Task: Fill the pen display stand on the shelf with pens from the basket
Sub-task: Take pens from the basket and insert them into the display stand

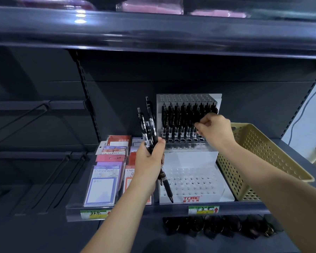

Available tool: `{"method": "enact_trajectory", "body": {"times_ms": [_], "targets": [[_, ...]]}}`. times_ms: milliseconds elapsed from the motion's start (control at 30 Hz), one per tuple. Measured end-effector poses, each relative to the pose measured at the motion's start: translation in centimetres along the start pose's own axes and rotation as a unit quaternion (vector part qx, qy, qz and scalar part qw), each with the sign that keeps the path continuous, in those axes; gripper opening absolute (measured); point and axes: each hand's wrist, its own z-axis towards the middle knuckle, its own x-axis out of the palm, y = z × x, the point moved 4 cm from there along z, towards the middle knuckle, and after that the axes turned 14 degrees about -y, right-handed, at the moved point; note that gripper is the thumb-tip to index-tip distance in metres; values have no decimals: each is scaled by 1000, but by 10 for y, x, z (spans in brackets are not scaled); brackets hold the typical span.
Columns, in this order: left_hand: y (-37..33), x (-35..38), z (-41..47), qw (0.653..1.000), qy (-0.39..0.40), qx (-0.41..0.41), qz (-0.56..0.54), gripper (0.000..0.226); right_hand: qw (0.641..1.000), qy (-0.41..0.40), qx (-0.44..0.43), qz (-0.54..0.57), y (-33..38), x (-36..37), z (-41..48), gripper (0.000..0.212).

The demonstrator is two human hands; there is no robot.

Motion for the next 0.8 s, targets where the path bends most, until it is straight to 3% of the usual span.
{"method": "enact_trajectory", "body": {"times_ms": [200, 300, 400, 500, 600, 667, 800], "targets": [[2, 0, 0, 999, -18, -27, -5, 23, 1000, 11, 14, -6, 0, 0, 0, 11], [2, -1, 2, 999, -23, -31, -8, 26, 1000, -22, 8, -17, 1, -6, -6, 23], [1, 1, 1, 999, -27, -30, -8, 27, 999, -34, -1, 25, 16, -18, -24, 17], [-1, 3, -1, 999, -32, -32, -14, 27, 988, 143, -27, 43, 38, -14, -54, 11], [-1, 5, -4, 998, -55, -43, -9, 28, 944, 325, -44, 23, 48, -4, -85, 20], [-1, 5, -5, 996, -65, -55, -20, 31, 932, 357, -55, 19, 46, 1, -95, 27], [-3, 5, -8, 996, -73, -58, -12, 41, 927, 366, -66, 40, 46, 5, -102, 19]]}}
